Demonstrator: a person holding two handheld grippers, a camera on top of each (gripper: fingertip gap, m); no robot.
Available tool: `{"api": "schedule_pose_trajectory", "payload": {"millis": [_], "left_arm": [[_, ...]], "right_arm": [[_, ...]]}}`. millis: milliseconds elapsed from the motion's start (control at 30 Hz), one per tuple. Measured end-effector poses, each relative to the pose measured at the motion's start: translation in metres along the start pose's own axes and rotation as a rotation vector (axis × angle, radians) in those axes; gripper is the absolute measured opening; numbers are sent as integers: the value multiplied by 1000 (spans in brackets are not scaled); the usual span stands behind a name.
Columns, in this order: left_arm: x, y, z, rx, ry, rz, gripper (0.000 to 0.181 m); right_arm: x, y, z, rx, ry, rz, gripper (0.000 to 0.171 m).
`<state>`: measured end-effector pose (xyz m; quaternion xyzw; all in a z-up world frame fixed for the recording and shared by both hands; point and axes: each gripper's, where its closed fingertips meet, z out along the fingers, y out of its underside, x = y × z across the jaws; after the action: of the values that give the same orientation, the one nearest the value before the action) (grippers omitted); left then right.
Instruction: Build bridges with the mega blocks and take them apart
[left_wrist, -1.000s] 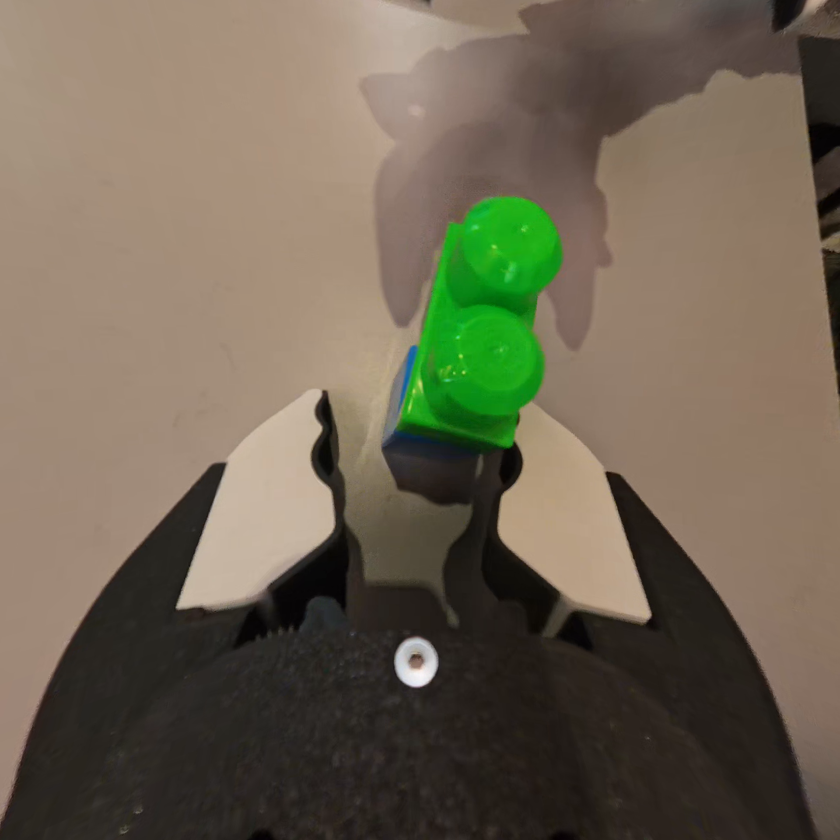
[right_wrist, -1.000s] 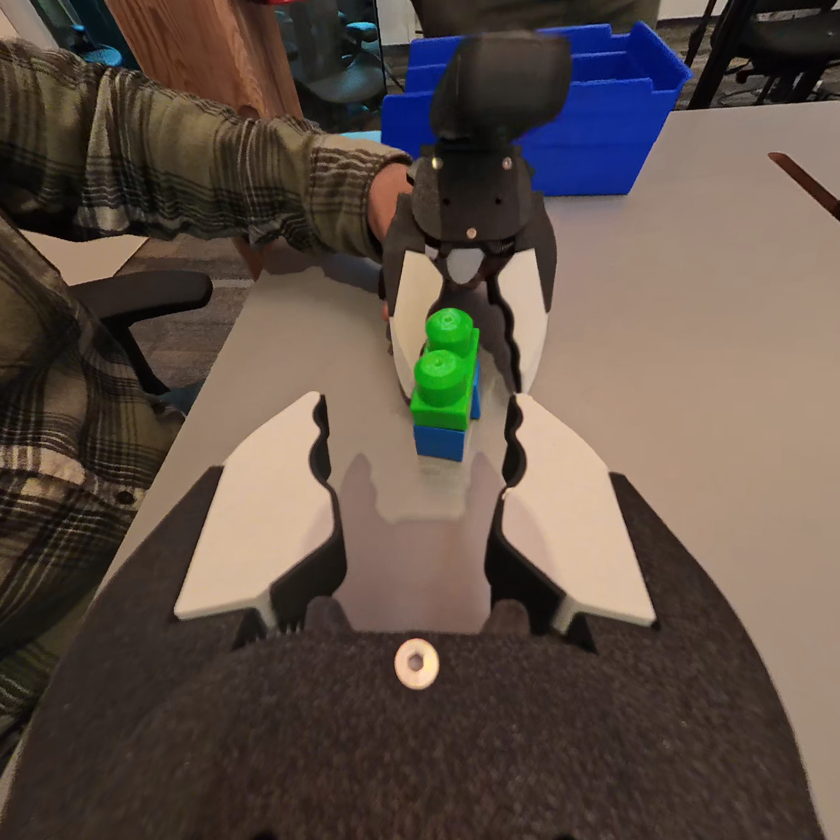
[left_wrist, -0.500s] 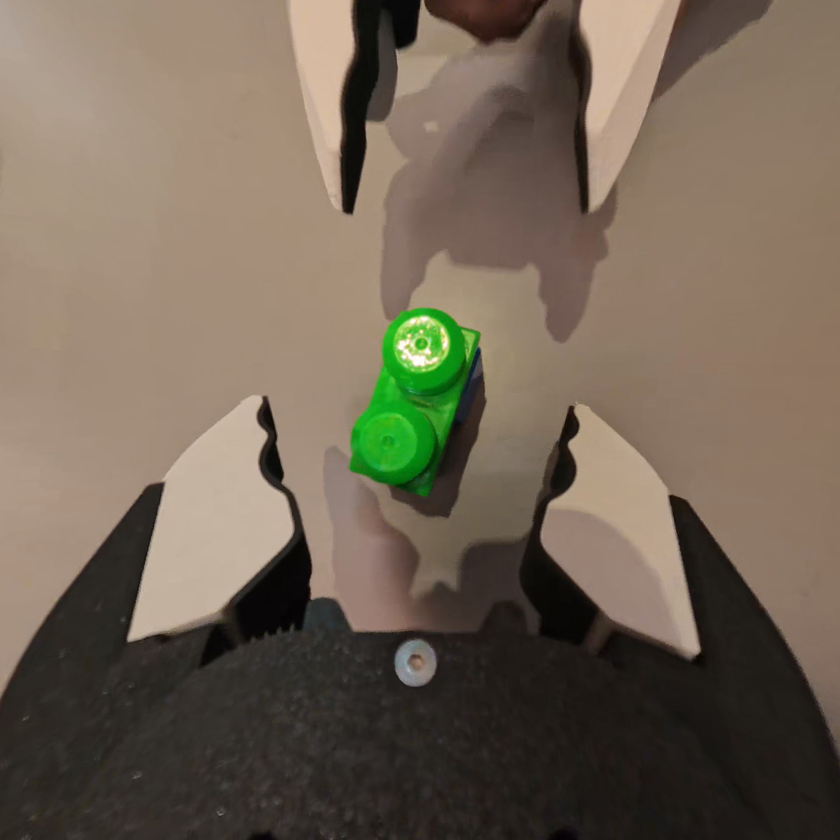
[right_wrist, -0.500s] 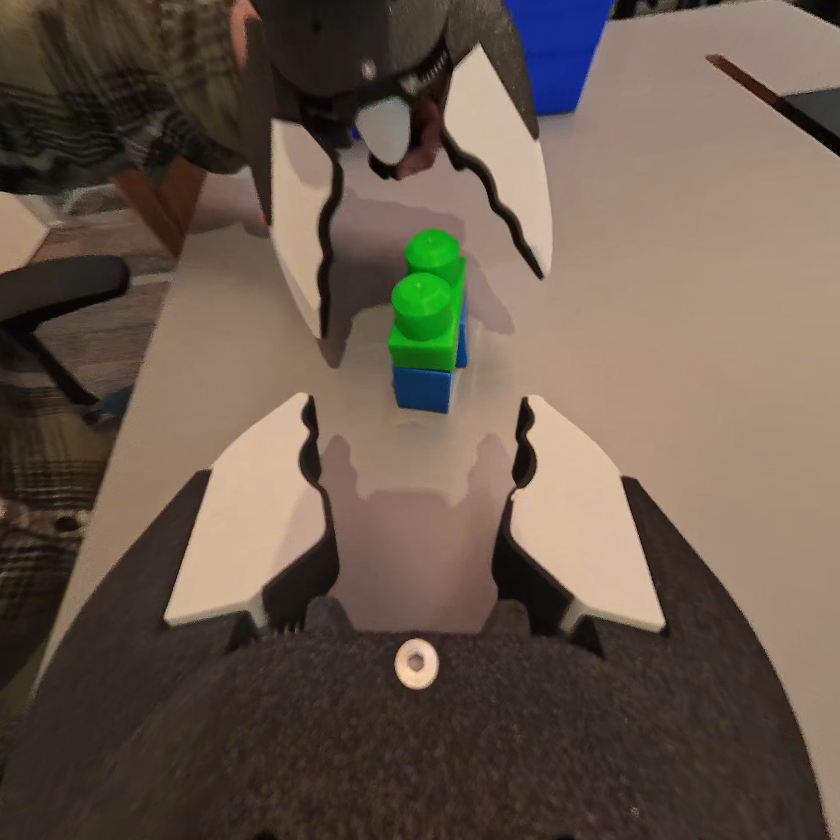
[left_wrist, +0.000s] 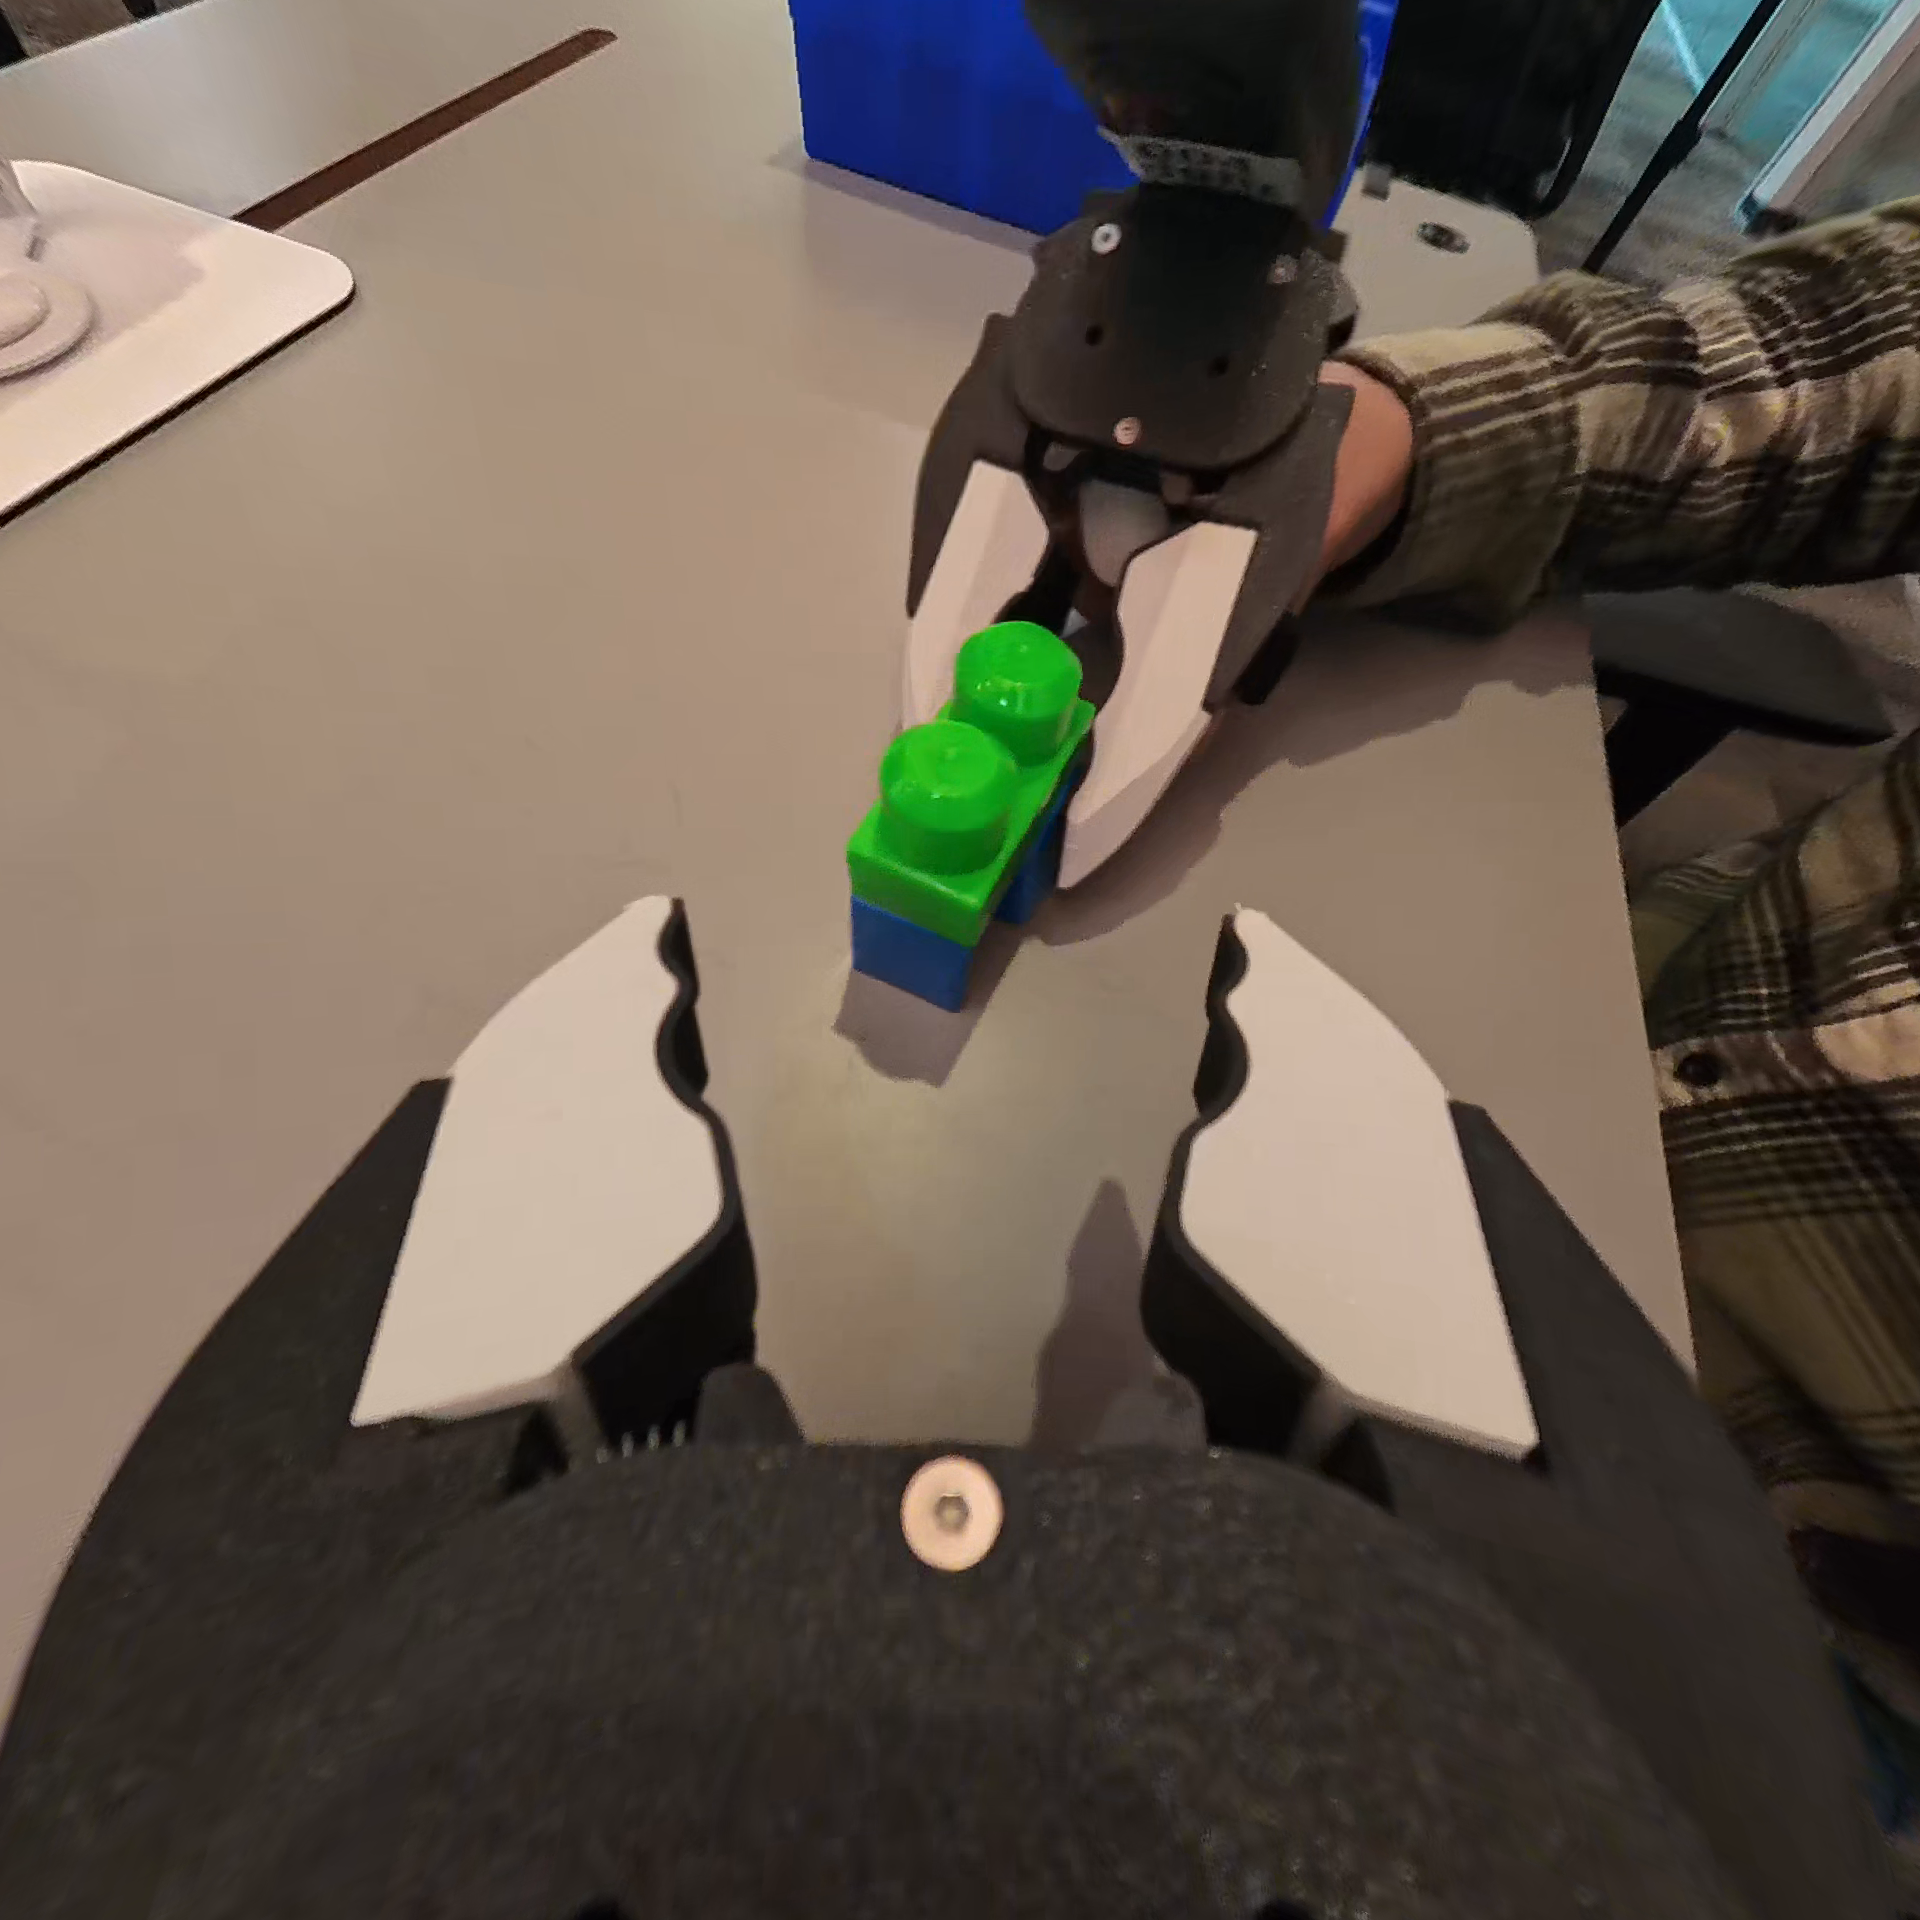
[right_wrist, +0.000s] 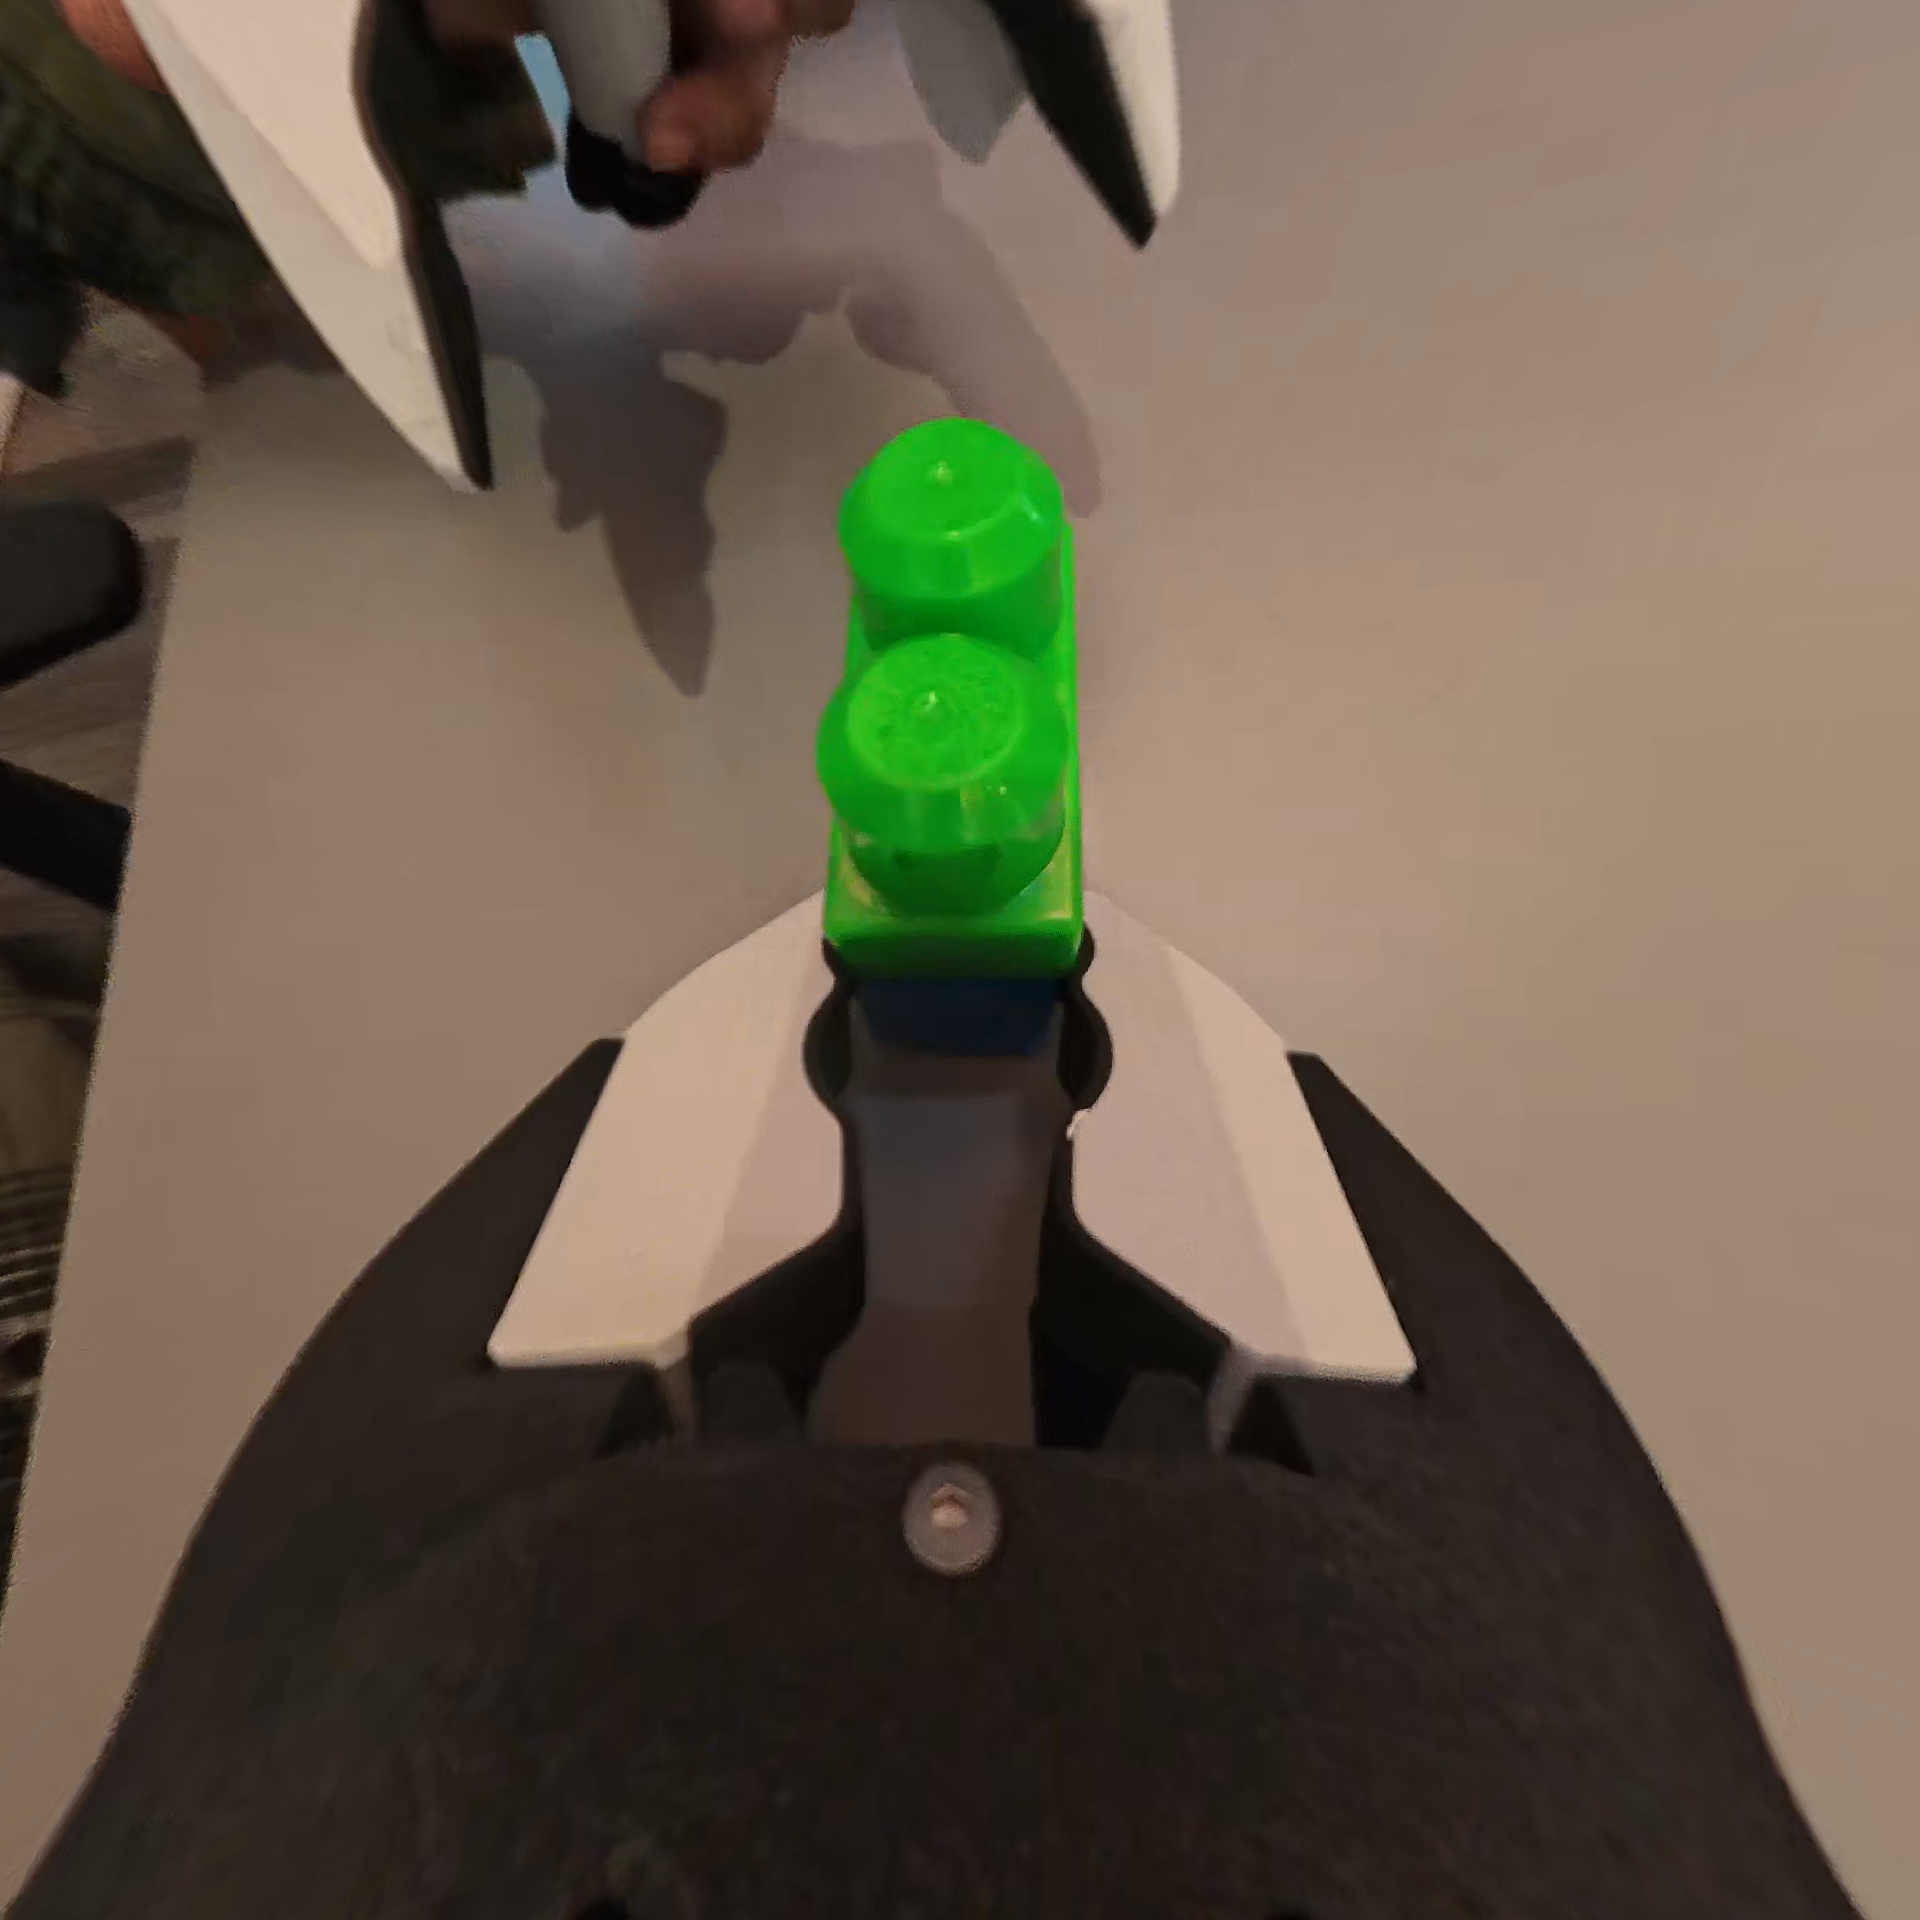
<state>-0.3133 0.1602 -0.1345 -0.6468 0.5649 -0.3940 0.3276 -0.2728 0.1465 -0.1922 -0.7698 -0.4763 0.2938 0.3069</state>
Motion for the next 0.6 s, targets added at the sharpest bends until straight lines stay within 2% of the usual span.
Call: {"api": "schedule_pose_trajectory", "payload": {"millis": [33, 200, 300, 367, 467, 600], "left_arm": [[2, 0, 1, 12, 5, -12, 90], [22, -15, 9, 74, 74, -67, 77], [38, -26, 13, 62, 125, -64, 72], [48, -38, 12, 80, 156, -40, 62], [53, -54, 8, 115, 174, -34, 56], [51, -57, 8, 96, 176, -51, 37]], "right_arm": [[-2, -3, -2, 12, -42, 15, 35], [-27, -39, -36, 84, -275, 97, 35], [-37, -61, -58, 110, -324, 91, 35], [-42, -71, -68, 120, -349, 90, 35], [-49, -77, -75, 130, -379, 82, 35], [-53, -78, -77, 138, -392, 79, 35]]}}
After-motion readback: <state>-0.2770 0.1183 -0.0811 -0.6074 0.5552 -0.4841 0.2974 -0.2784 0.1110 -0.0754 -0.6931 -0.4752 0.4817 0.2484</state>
